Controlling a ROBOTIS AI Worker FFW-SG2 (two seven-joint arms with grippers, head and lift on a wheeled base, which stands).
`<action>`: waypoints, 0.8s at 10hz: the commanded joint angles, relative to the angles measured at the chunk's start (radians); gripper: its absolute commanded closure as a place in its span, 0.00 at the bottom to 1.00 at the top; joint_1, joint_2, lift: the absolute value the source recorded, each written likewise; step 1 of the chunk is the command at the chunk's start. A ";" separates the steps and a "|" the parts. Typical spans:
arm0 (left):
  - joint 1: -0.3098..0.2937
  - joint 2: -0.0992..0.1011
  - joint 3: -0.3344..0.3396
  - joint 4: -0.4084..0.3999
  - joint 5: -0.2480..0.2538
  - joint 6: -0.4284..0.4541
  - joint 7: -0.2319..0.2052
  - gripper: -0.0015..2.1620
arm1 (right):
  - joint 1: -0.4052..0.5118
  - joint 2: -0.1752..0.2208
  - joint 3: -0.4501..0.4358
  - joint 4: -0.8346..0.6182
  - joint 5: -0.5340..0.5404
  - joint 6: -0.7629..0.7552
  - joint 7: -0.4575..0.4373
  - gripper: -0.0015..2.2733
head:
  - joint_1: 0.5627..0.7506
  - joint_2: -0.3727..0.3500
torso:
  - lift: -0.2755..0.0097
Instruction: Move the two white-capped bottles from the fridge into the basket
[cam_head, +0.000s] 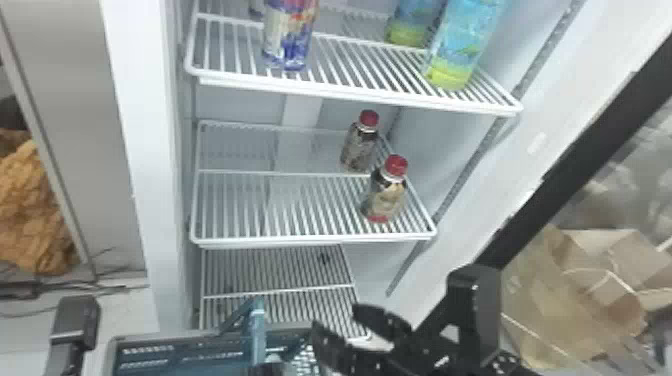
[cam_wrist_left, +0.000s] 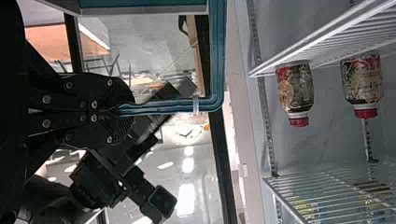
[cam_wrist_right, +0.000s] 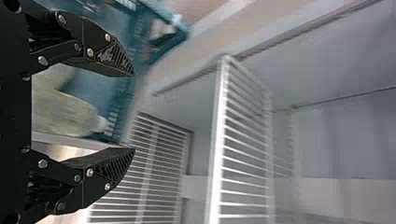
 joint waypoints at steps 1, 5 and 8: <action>0.000 0.000 0.000 0.000 -0.002 0.000 0.000 0.53 | 0.043 0.002 0.004 0.014 -0.020 -0.232 -0.016 0.24 | 0.70 0.03 | 0.05; 0.002 -0.002 0.002 0.000 -0.002 0.000 0.000 0.53 | 0.107 0.013 0.018 0.054 -0.034 -0.613 -0.095 0.24 | 0.70 0.03 | 0.05; 0.002 -0.003 0.004 0.000 -0.002 0.000 0.000 0.54 | 0.148 0.016 0.040 0.063 -0.012 -0.760 -0.180 0.23 | 0.70 0.03 | 0.05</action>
